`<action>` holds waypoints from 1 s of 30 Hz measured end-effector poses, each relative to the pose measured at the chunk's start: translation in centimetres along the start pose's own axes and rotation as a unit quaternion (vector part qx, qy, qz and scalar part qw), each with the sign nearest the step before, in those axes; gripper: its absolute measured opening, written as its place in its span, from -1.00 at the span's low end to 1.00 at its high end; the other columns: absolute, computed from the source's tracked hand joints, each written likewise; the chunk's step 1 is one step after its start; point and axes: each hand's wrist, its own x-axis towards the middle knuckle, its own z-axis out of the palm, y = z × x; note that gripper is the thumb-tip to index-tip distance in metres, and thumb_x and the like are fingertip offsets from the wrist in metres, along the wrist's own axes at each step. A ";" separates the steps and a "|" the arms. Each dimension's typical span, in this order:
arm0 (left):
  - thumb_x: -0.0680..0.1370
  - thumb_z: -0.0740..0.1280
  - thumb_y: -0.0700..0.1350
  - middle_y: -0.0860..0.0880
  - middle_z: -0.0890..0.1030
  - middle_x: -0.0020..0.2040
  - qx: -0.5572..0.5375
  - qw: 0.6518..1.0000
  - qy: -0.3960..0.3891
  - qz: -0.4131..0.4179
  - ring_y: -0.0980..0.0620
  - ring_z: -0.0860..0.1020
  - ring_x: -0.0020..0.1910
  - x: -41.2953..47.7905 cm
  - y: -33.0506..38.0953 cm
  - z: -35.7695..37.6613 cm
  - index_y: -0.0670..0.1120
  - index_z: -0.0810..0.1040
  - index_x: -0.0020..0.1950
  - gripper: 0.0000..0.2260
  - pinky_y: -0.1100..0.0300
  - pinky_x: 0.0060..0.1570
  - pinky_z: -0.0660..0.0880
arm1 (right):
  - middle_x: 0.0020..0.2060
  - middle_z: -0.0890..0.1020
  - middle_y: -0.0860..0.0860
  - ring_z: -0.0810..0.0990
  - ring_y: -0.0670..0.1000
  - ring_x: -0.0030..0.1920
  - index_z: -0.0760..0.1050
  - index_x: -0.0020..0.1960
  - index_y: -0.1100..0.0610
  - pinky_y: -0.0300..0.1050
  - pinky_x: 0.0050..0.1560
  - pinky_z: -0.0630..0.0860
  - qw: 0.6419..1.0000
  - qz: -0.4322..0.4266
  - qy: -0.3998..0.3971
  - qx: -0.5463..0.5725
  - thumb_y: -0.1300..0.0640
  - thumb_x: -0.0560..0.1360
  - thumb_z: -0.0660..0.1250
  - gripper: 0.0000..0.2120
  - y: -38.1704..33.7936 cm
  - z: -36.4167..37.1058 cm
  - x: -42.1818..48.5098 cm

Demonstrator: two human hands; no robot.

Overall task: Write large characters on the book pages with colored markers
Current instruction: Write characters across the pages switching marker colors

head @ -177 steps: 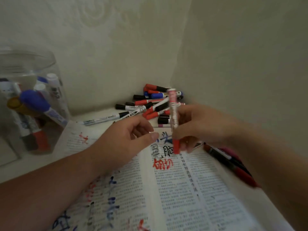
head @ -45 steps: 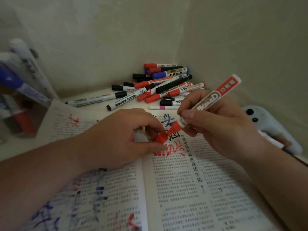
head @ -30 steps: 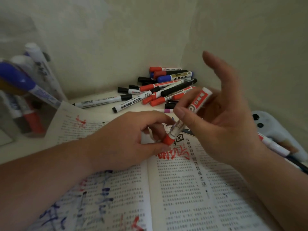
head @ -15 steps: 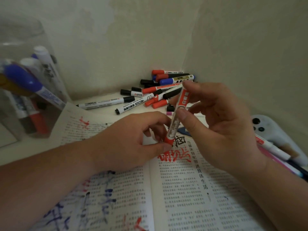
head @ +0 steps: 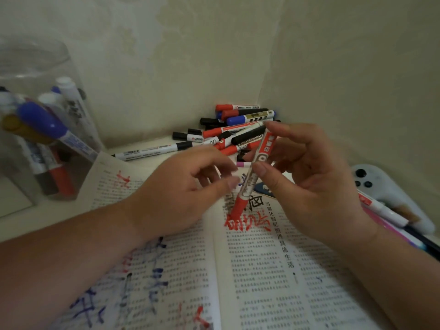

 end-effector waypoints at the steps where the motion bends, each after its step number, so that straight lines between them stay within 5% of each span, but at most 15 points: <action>1: 0.57 0.40 0.00 0.11 0.64 -0.14 -0.020 0.999 0.038 -0.022 0.04 0.63 -0.16 0.0 0.0 0.0 0.14 0.62 0.02 -0.94 0.12 -0.16 0.56 | 0.03 0.68 0.22 0.67 0.30 0.00 0.41 0.33 0.07 0.37 -0.11 0.56 1.000 0.004 0.000 0.007 0.39 0.51 0.40 -0.53 -0.1 0.0 -0.1; 5: 0.55 0.41 -0.15 0.11 0.64 -0.24 0.010 0.993 0.063 -0.103 0.10 0.61 -0.28 0.2 -0.5 0.0 0.18 0.60 -0.10 -0.80 0.22 -0.27 0.51 | -0.07 0.70 0.20 0.68 0.24 -0.06 0.34 0.39 0.02 0.25 -0.01 0.60 0.996 0.038 0.044 0.063 0.35 0.50 0.42 -0.45 -0.5 0.4 -0.1; 10: 0.54 0.41 -0.16 0.20 0.61 -0.32 0.002 0.988 0.014 -0.153 0.24 0.54 -0.36 0.6 -0.4 -0.1 0.16 0.62 -0.16 -0.80 0.41 -0.31 0.43 | -0.16 0.73 0.04 0.64 -0.13 -0.27 0.44 0.20 0.06 -0.32 -0.22 0.53 0.990 0.041 0.115 0.068 0.27 0.47 0.37 -0.66 -2.1 0.7 1.6; 13: 0.52 0.40 -0.29 0.02 0.64 -0.35 -0.188 0.947 0.108 -0.235 0.07 0.53 -0.43 1.3 -1.2 -0.9 0.03 0.66 -0.22 -0.76 0.19 -0.44 0.45 | -0.19 0.72 -0.07 0.64 -0.15 -0.31 0.49 0.13 -0.01 -0.33 -0.27 0.53 0.991 0.006 0.130 0.034 0.23 0.44 0.42 -0.69 -3.7 1.4 3.4; 16: 0.53 0.29 -0.40 -0.11 0.56 -0.40 -0.400 0.844 0.202 -0.295 0.02 0.44 -0.51 1.9 -2.0 -2.1 -0.14 0.63 -0.23 -0.76 0.22 -0.52 0.33 | -0.13 0.71 0.05 0.67 -0.10 -0.29 0.51 0.08 0.01 -0.29 -0.27 0.57 0.991 -0.013 0.132 0.022 0.23 0.46 0.46 -0.75 -5.4 2.7 6.1; 18: 0.53 0.26 -0.41 -0.13 0.52 -0.42 -0.457 0.811 0.205 -0.304 0.03 0.41 -0.54 2.0 -2.1 -2.4 -0.15 0.60 -0.24 -0.75 0.24 -0.53 0.30 | -0.14 0.70 0.12 0.68 -0.03 -0.27 0.51 0.06 0.01 -0.23 -0.29 0.58 0.991 -0.024 0.132 0.026 0.27 0.50 0.46 -0.77 -6.7 3.7 8.4; 27: 0.55 0.28 -0.38 -0.09 0.54 -0.43 -0.480 0.805 0.171 -0.302 0.01 0.42 -0.52 1.7 -2.1 -2.9 -0.16 0.62 -0.23 -0.77 0.23 -0.52 0.33 | -0.12 0.70 0.11 0.72 -0.01 -0.16 0.57 0.12 0.24 -0.21 -0.22 0.64 0.983 -0.121 0.131 0.031 0.24 0.57 0.42 -0.85 -12.1 11.8 17.5; 30: 0.55 0.30 -0.37 -0.08 0.53 -0.42 -0.455 0.823 0.159 -0.301 0.02 0.41 -0.51 1.8 -2.1 -2.8 -0.16 0.61 -0.22 -0.79 0.22 -0.51 0.33 | -0.19 0.69 -0.01 0.70 -0.08 -0.19 0.62 -0.01 0.13 -0.24 -0.19 0.63 0.993 -0.101 0.047 -0.038 0.19 0.54 0.45 -0.95 -12.1 14.9 18.8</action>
